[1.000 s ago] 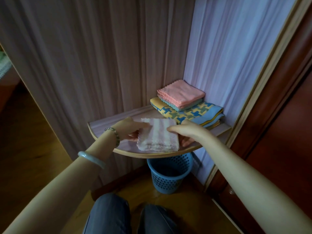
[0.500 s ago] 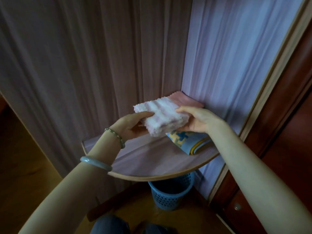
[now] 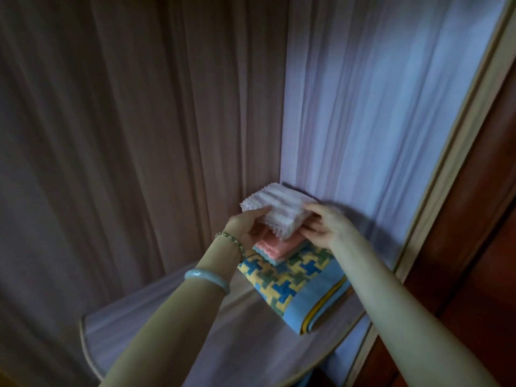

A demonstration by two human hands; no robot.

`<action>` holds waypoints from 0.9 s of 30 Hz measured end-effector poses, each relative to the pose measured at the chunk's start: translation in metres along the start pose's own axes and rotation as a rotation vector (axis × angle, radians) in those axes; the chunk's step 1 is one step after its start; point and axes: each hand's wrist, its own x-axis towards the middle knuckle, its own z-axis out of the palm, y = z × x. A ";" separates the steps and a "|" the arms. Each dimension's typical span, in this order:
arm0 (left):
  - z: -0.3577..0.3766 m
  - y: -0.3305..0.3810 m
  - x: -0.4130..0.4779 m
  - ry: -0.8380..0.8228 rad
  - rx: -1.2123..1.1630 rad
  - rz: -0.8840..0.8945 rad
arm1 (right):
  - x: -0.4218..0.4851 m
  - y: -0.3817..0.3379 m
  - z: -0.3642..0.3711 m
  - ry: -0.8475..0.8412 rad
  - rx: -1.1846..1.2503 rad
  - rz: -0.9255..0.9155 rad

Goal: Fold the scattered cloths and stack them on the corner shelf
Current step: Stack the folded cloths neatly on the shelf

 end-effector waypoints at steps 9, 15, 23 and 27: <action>-0.002 0.003 0.021 0.232 0.202 0.233 | 0.019 0.014 0.002 0.006 -0.200 -0.027; -0.008 0.001 0.009 0.374 0.741 0.411 | 0.015 0.009 -0.006 0.183 -0.677 -0.364; -0.020 0.004 0.007 0.138 1.639 1.008 | 0.031 0.003 0.006 -0.107 -1.739 -1.059; -0.023 -0.010 0.014 0.123 1.898 0.941 | 0.039 0.011 0.006 -0.156 -1.938 -0.956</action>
